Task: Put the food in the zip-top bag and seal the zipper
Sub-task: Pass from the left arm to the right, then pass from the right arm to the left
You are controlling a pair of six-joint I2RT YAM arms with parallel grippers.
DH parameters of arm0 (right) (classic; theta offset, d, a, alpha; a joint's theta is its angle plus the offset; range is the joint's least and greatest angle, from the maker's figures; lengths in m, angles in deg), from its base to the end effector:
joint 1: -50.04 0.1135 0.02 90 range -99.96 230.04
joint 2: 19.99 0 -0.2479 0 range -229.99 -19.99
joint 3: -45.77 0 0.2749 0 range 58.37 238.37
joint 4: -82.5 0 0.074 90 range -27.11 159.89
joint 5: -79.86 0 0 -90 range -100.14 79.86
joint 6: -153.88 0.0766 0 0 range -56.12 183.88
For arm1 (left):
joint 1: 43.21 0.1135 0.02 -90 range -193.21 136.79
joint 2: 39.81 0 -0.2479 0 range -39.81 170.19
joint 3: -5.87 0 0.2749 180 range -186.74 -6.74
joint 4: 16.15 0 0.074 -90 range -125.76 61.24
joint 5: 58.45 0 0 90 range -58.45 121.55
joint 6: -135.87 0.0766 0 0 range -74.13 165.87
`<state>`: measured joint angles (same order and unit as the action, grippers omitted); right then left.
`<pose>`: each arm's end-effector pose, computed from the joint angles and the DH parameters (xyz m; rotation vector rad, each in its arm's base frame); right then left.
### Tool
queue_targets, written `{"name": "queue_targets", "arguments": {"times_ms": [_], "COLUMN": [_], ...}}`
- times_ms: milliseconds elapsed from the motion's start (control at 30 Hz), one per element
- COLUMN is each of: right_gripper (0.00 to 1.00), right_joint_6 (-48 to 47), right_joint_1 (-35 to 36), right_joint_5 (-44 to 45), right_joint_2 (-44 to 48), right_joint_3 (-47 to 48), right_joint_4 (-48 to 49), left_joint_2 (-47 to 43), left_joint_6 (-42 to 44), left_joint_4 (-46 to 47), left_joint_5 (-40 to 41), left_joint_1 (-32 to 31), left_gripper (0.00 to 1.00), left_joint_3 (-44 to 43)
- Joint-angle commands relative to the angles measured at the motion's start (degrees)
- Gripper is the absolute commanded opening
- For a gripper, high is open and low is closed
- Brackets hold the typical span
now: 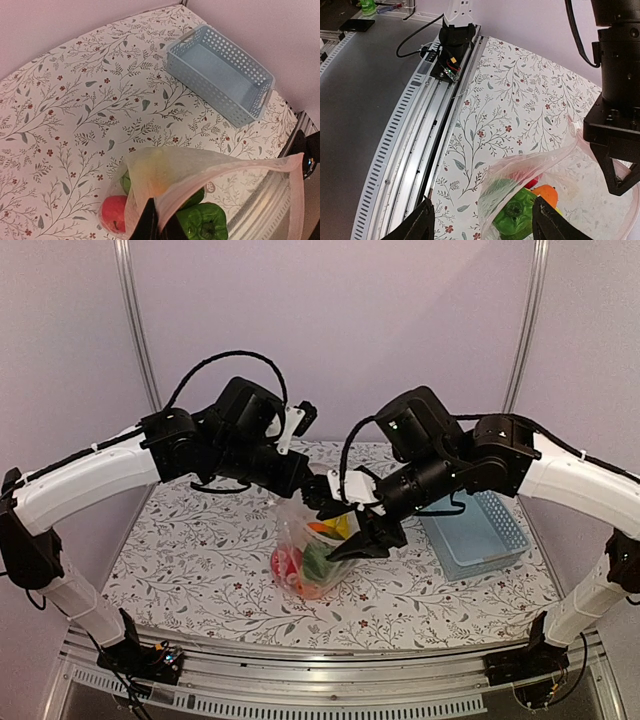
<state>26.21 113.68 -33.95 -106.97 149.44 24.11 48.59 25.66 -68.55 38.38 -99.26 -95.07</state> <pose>0.1401 0.3523 0.3442 -1.9292 1.2986 0.7089 0.2290 -0.3239 0.3248 0.6534 2.2314 -0.5622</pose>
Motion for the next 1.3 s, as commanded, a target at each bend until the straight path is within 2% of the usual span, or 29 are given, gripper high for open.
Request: {"name": "queue_targets", "arguments": {"times_ms": [0, 200, 467, 600, 700, 767, 833, 933, 1000, 1067, 1133, 1200, 1267], "right_gripper": [0.65, 0.61, 0.54, 0.4, 0.18, 0.12, 0.09, 0.03, 0.0, 0.0, 0.0, 0.0, 0.0], "right_joint_6": [4.9, 10.4, 13.2, 13.5, 13.3, 12.3, 10.8, 7.8, 6.2, 5.3, 4.8, 3.4, 2.9], "right_joint_1": [2.2, 2.3, 2.5, 2.9, 2.9, 2.9, 2.9, 2.7, 2.2, 1.2, 0.4, -0.5, -1.7], "right_joint_5": [12.7, 17.0, 19.2, 20.1, 19.7, 20.1, 20.7, 21.5, 19.9, 19.3, 17.5, 14.1, 10.7], "right_joint_2": [-3.1, -5.1, -10.8, -13.2, -13.2, -12.1, -10.4, -7.2, -4.4, -2.4, -1.4, 0.2, 1.5], "right_joint_3": [-1.2, -1.1, 5.0, 7.6, 7.9, 7.4, 6.1, 2.0, -0.7, -3.0, -4.3, -5.1, -5.2], "right_joint_4": [3.4, 5.9, 5.1, 4.5, 4.5, 4.5, 4.6, 5.6, 5.6, 5.9, 5.5, 5.0, 4.3], "left_joint_2": [-2.4, -2.9, -2.8, -3.2, -4.5, -6.3, -9.2, -16.7, -24.2, -33.9, -44.0, -51.9, -56.4], "left_joint_6": [-1.0, -1.9, -2.1, -2.1, -2.2, -2.4, -2.7, -3.3, -3.0, -0.9, -1.0, -1.0, 0.3], "left_joint_4": [-0.4, -0.4, 0.5, 0.7, 0.9, 0.9, 0.9, 4.1, 11.6, 26.0, 45.2, 55.1, 59.4], "left_joint_5": [1.3, 0.6, -0.1, -0.3, 0.4, 1.6, 4.5, 8.9, 8.5, 2.7, 0.9, 2.3, 1.6], "left_joint_1": [-0.3, -0.3, -0.3, -0.3, -0.3, -0.1, 0.0, 0.1, 0.2, 0.2, 0.3, 0.3, 0.3], "left_gripper": [0.04, 0.05, 0.05, 0.06, 0.1, 0.16, 0.31, 0.48, 0.55, 0.59, 0.68, 0.71, 0.71], "left_joint_3": [0.5, 0.6, 1.3, 1.2, 1.4, 2.2, 4.0, 11.1, 19.6, 32.3, 47.2, 58.1, 64.4]}}
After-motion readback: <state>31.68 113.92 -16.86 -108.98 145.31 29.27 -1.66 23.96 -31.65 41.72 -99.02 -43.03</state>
